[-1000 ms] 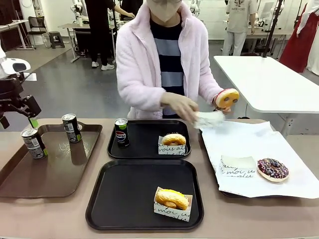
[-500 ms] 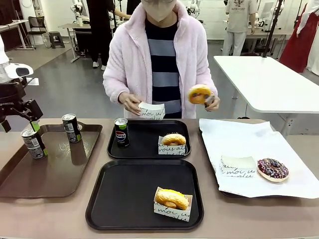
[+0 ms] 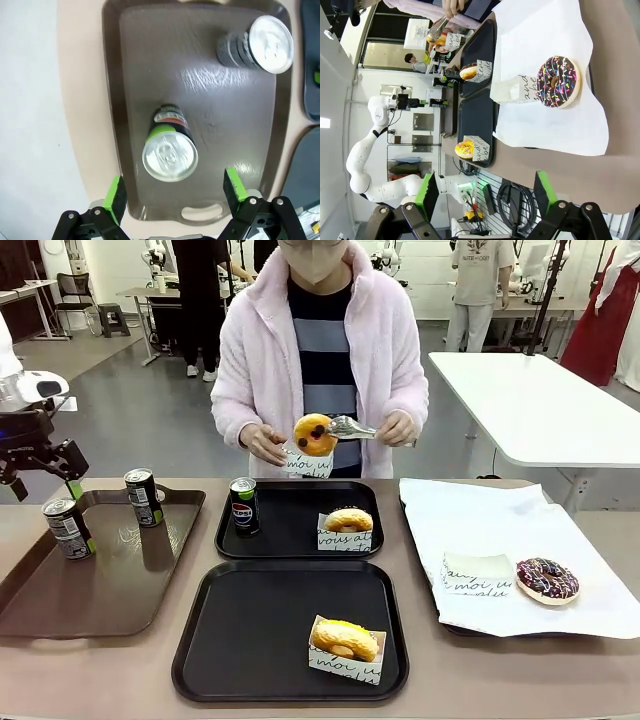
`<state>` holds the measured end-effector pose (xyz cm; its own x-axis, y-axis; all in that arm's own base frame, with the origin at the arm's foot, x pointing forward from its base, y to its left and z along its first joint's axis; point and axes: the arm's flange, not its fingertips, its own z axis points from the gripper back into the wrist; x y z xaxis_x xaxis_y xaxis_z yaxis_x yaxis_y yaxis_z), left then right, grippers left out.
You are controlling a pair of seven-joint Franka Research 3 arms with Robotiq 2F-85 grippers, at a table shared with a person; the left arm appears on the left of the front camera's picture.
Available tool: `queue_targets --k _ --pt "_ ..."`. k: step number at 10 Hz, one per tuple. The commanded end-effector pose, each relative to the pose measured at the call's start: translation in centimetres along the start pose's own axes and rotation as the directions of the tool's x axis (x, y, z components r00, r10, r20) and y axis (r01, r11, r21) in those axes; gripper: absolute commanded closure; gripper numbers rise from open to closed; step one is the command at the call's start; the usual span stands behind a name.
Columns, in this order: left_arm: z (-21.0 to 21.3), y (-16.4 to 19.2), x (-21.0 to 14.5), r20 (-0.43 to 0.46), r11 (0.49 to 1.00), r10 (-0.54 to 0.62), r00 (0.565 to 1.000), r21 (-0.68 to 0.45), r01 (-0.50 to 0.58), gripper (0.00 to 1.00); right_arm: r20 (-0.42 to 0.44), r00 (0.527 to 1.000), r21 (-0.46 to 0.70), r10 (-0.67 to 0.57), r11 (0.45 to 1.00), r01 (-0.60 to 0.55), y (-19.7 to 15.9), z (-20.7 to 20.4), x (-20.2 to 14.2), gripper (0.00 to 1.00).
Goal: Set up donuts and drinks on trays.
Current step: Pick up one Pepsi coke from the Handle tray and place it on the Flat Tray without a Pepsi coke.
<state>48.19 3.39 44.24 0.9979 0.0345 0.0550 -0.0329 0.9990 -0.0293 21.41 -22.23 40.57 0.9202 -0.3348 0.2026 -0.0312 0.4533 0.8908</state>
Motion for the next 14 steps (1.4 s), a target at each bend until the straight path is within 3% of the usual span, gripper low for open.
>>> queue_targets --k 1,10,14 --pt "-1.2 0.6 1.2 0.000 0.999 0.021 1.000 0.046 -0.021 0.00 0.006 1.000 0.016 0.012 1.000 -0.012 -0.2 0.0 0.1 0.00" --pt "-5.3 0.2 1.8 -0.016 1.000 0.010 1.000 0.006 -0.010 0.00 0.006 1.000 0.016 0.012 1.000 -0.012 -0.2 0.0 0.1 0.00" --pt "-6.3 -0.1 2.0 -0.064 1.000 0.009 0.998 -0.005 -0.009 0.00 0.006 1.000 0.016 0.012 1.000 -0.012 -0.2 0.0 0.1 0.00"
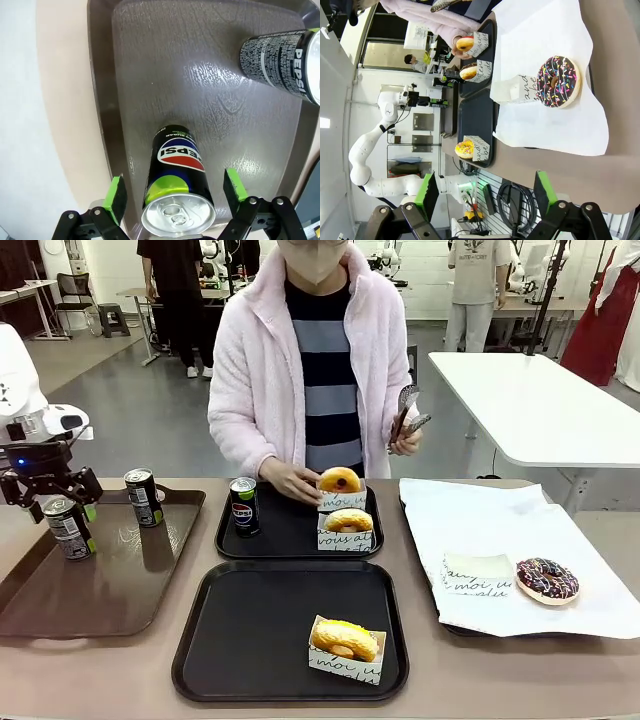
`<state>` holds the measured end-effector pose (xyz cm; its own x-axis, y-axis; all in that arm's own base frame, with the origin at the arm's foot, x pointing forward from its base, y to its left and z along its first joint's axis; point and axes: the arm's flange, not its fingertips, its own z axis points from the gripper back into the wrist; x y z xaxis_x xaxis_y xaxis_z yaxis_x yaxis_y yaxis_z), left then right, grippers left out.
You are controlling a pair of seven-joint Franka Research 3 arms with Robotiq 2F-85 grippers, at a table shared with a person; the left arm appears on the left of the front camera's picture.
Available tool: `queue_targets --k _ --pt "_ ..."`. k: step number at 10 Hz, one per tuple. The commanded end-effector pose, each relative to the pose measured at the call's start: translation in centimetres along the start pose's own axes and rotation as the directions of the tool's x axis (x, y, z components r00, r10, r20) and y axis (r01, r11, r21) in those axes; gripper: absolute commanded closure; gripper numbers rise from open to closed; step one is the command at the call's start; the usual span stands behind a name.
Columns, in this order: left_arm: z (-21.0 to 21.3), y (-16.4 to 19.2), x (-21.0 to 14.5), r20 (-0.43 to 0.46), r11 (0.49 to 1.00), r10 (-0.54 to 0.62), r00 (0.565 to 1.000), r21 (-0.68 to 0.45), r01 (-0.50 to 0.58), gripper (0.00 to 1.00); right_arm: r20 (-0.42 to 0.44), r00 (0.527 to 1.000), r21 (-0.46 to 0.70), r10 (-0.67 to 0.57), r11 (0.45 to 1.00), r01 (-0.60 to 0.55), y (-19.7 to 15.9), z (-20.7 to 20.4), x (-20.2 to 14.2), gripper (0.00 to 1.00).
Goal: Set up donuts and drinks on trays.
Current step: Pick up one Pepsi coke from the Handle tray and place it on the Flat Tray without a Pepsi coke.
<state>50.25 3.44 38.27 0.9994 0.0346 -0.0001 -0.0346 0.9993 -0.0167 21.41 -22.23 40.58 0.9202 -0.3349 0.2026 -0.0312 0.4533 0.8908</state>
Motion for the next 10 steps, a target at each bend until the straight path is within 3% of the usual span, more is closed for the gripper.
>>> queue_targets --k 1,2,3,4,5,6,8,9,10 --pt "-0.4 -0.2 0.2 -0.012 1.000 0.014 1.000 -0.023 -0.014 0.00 0.006 1.000 0.016 0.012 1.000 -0.012 -0.2 0.0 0.1 0.00" --pt "-0.6 -0.2 0.2 -0.015 0.999 0.015 1.000 -0.030 -0.016 0.00 0.006 1.000 0.016 0.012 1.000 -0.012 -0.2 0.0 0.1 0.00" --pt "-0.6 -0.2 0.3 -0.016 0.999 0.020 1.000 -0.034 -0.020 0.36 0.006 1.000 0.016 0.012 1.000 -0.012 -0.2 0.0 0.1 0.00" --pt "-0.5 -0.3 0.2 -0.015 0.999 0.024 1.000 -0.033 -0.024 0.54 0.006 1.000 0.016 0.012 1.000 -0.012 -0.2 0.0 0.1 0.00" --pt "-0.4 -0.2 0.2 -0.020 0.999 0.024 1.000 -0.030 -0.024 0.91 0.006 1.000 0.016 0.012 1.000 -0.012 -0.2 0.0 0.1 0.00" --pt "-0.3 -0.2 0.1 -0.028 0.999 0.029 0.999 -0.030 -0.029 1.00 0.006 1.000 0.016 0.012 1.000 -0.012 -0.2 0.0 0.1 0.00" --pt "-0.1 -0.1 0.2 -0.036 0.999 0.027 0.999 -0.021 -0.028 1.00 0.006 1.000 0.016 0.012 1.000 -0.012 -0.2 0.0 0.1 0.00" --pt "0.1 -0.1 0.0 -0.037 0.999 0.028 0.999 -0.016 -0.029 0.91 0.006 1.000 0.016 0.012 1.000 -0.012 -0.2 0.0 0.1 0.00" --pt "0.5 -0.2 0.0 -0.039 1.000 0.022 0.999 0.002 -0.022 0.97 0.006 1.000 0.016 0.012 1.000 -0.012 -0.2 0.0 0.1 0.00"
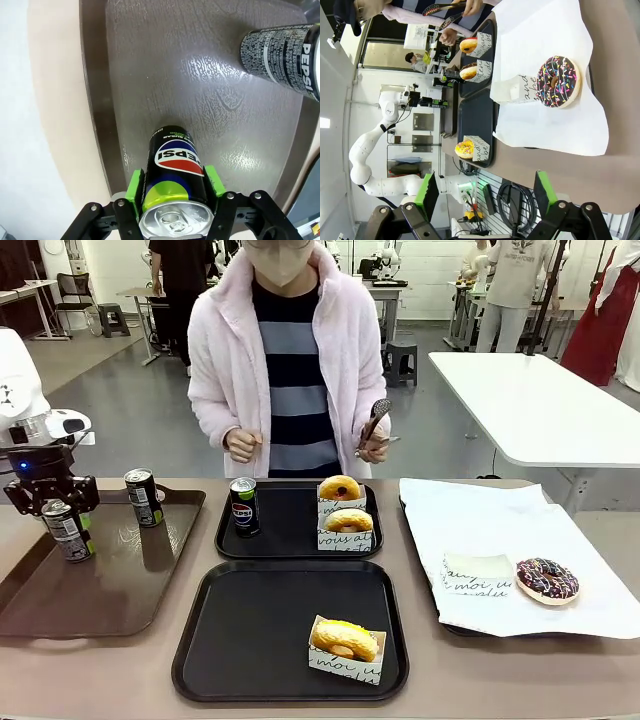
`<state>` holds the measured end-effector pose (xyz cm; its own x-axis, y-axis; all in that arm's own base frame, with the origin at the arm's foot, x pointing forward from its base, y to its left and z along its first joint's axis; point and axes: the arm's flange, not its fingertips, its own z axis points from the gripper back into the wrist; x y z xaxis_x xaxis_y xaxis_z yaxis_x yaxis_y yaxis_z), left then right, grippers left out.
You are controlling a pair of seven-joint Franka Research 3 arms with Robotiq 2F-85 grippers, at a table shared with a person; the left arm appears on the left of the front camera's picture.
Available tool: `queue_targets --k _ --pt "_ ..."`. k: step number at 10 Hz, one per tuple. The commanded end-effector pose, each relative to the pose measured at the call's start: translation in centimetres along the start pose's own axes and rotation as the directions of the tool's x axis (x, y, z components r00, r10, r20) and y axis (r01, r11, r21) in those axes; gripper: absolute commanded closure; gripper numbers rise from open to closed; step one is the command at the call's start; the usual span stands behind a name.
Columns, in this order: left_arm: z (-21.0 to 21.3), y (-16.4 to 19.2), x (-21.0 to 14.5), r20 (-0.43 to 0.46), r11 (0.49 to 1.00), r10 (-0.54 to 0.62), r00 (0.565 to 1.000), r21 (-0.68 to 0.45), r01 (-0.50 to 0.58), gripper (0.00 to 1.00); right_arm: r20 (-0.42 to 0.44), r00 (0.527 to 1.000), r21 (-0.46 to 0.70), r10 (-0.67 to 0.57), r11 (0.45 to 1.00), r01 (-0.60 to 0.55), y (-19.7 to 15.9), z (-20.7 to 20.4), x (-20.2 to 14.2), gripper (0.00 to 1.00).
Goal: Set up donuts and drinks on trays.
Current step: Pick up one Pepsi coke from the Handle tray and place it on the Flat Tray without a Pepsi coke.
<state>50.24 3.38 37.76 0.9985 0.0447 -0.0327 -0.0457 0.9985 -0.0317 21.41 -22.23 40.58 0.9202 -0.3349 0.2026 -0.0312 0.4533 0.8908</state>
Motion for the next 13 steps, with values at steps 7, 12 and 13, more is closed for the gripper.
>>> queue_targets --k 7,12,13 --pt "13.5 -5.5 -9.0 0.005 0.994 -0.108 0.994 0.032 0.108 1.00 0.006 1.000 0.016 0.012 1.000 -0.012 -0.2 0.0 0.1 0.00" --pt "14.4 -5.8 -9.2 -0.007 0.992 -0.121 0.993 0.014 0.121 1.00 0.006 1.000 0.016 0.012 1.000 -0.012 -0.2 0.0 0.1 0.00" --pt "14.4 -5.8 -9.2 -0.007 0.992 -0.121 0.993 0.014 0.121 1.00 0.006 1.000 0.016 0.012 1.000 -0.012 -0.2 0.0 0.1 0.00"
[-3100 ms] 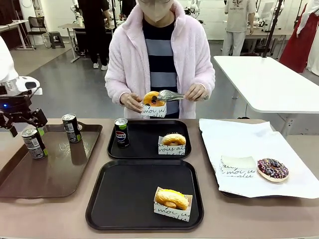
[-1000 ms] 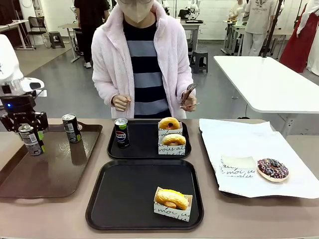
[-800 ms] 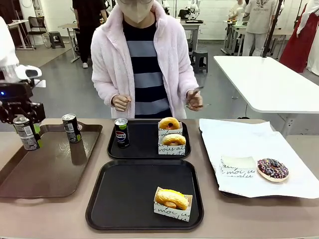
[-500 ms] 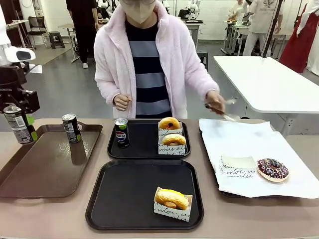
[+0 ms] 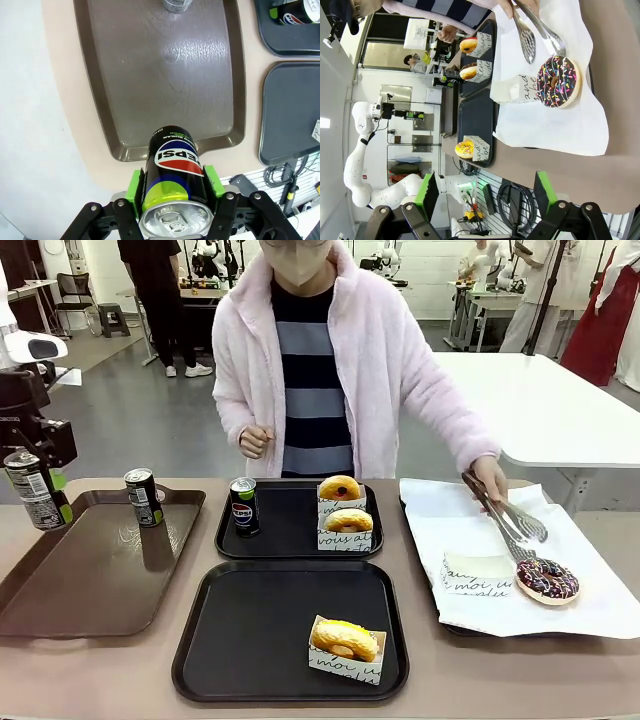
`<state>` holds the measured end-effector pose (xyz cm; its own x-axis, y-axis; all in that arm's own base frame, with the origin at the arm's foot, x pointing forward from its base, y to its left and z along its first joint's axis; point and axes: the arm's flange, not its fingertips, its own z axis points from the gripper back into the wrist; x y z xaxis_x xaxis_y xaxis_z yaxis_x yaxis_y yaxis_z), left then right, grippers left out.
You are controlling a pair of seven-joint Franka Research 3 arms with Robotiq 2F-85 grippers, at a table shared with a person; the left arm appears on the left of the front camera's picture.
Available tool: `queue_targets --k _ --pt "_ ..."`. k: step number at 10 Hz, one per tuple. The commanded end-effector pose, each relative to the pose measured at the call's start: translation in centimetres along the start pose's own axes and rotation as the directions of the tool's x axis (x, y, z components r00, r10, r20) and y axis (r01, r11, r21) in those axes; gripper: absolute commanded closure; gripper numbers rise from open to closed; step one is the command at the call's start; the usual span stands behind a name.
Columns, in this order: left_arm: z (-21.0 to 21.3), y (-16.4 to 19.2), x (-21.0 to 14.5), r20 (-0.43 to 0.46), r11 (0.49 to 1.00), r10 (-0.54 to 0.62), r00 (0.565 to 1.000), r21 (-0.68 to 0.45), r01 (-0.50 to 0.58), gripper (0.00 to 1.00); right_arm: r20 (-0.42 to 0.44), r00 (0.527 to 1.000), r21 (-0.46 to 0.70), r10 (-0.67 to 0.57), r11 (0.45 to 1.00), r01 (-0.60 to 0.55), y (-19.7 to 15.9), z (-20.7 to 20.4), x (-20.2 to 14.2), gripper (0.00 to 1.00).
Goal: Set up donuts and drinks on trays.
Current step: Pick up one Pepsi coke from the Handle tray and place it on the Flat Tray without a Pepsi coke.
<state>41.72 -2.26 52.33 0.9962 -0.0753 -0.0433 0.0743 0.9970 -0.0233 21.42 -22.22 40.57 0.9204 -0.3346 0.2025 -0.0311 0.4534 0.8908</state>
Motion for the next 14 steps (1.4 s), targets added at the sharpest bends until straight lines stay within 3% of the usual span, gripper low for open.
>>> queue_targets --k 1,2,3,6,9,11,14 --pt "0.3 -0.1 0.1 0.008 1.000 -0.002 1.000 0.002 0.002 1.00 0.006 1.000 0.016 0.012 1.000 -0.012 -0.2 0.0 0.1 0.00" --pt "0.3 -0.1 0.1 0.008 1.000 -0.002 1.000 0.002 0.002 1.00 0.006 1.000 0.016 0.012 1.000 -0.012 -0.2 0.0 0.1 0.00" --pt "-0.1 0.0 0.0 -0.002 1.000 0.000 1.000 0.000 0.000 0.41 0.006 1.000 0.016 0.012 1.000 -0.012 -0.2 0.0 0.1 0.00" --pt "0.4 -10.0 -0.6 0.033 0.988 -0.153 0.988 0.011 0.153 0.41 0.006 1.000 0.016 0.012 1.000 -0.012 -0.2 0.0 0.1 0.00" --pt "0.6 -16.7 0.5 0.096 0.966 -0.251 0.963 -0.038 0.255 0.41 0.006 1.000 0.016 0.012 1.000 -0.012 -0.2 0.0 0.1 0.00" --pt "-0.7 -22.0 1.1 0.065 0.939 -0.342 0.937 -0.011 0.343 0.41 0.006 1.000 0.016 0.012 1.000 -0.012 -0.2 0.0 0.1 0.00" --pt "-2.9 -26.8 2.2 0.031 0.909 -0.416 0.909 0.033 0.415 0.41 0.006 1.000 0.016 0.012 1.000 -0.012 -0.2 0.0 0.1 0.00"
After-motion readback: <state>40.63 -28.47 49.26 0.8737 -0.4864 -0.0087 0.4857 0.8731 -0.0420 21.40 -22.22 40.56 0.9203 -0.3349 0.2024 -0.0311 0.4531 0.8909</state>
